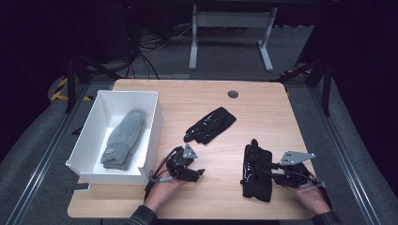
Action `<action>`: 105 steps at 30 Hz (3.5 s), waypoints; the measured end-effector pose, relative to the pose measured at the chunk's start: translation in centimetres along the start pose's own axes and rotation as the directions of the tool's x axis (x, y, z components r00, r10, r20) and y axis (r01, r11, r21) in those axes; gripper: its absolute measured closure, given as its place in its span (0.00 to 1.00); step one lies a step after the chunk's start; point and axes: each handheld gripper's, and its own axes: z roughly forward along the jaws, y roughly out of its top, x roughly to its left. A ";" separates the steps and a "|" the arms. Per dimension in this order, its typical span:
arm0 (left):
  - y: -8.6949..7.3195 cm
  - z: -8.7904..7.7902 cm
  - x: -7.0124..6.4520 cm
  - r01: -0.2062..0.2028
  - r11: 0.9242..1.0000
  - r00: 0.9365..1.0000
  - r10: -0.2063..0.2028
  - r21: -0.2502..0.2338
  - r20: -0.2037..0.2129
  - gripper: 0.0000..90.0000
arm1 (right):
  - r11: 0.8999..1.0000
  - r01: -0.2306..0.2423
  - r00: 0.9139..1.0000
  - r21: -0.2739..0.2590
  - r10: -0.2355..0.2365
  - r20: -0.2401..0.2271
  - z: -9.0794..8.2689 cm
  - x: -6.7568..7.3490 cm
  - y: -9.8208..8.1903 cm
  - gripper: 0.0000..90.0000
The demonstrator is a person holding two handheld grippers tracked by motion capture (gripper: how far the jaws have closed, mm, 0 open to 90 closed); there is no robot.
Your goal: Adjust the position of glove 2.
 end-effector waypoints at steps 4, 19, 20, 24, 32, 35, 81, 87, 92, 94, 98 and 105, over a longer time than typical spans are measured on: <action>1.3 0.3 0.6 0.019 1.000 1.000 -0.019 0.005 -0.007 0.76 | 1.000 -0.025 0.999 -0.001 0.025 0.021 0.5 -0.7 0.1 0.56; 7.1 3.5 4.2 0.081 0.996 0.996 -0.082 -0.022 -0.026 1.00 | 1.000 -0.026 0.999 -0.004 0.026 0.028 0.7 -1.3 0.2 0.49; 7.5 3.8 4.3 0.081 0.996 0.996 -0.082 -0.028 -0.028 1.00 | 1.000 -0.025 0.999 -0.003 0.025 0.028 0.7 -1.3 0.2 0.49; 8.8 4.5 5.0 0.075 0.997 0.996 -0.077 -0.035 -0.040 1.00 | 1.000 -0.023 0.999 -0.006 0.023 0.026 0.7 -1.3 0.3 0.49; 8.6 6.8 5.8 0.106 0.994 0.994 -0.105 0.013 -0.030 1.00 | 1.000 -0.020 0.999 -0.007 0.020 0.030 0.6 -1.3 0.3 0.49; 8.4 6.6 5.9 0.117 0.993 0.993 -0.117 0.007 -0.022 1.00 | 1.000 -0.021 0.999 -0.011 0.021 0.037 0.5 -1.3 0.3 0.49; 10.7 9.1 -0.3 0.001 0.995 0.994 -0.011 0.095 0.111 1.00 | 1.000 -0.017 0.999 -0.021 0.018 0.049 0.1 -1.3 0.3 0.49; 9.7 8.3 -1.2 -0.021 0.995 0.991 0.007 0.101 0.137 1.00 | 1.000 -0.016 0.999 -0.019 0.016 0.050 0.2 -1.2 0.4 0.49; 8.1 7.0 -2.1 -0.043 0.993 0.987 0.024 0.110 0.161 1.00 | 1.000 -0.013 0.999 -0.015 0.013 0.050 0.4 -1.1 0.5 0.49; 7.4 6.5 -2.6 -0.052 0.993 0.984 0.032 0.110 0.176 1.00 | 1.000 -0.012 0.999 -0.014 0.013 0.048 0.4 -1.1 0.5 0.49; 6.1 5.4 -3.5 -0.078 0.989 0.980 0.053 0.126 0.190 1.00 | 1.000 -0.012 0.999 -0.011 0.012 0.048 0.6 -1.1 0.6 0.49; 3.9 3.6 -4.4 -0.099 0.987 0.975 0.071 0.127 0.209 1.00 | 1.000 -0.011 0.999 -0.009 0.011 0.048 0.7 -1.0 0.6 0.49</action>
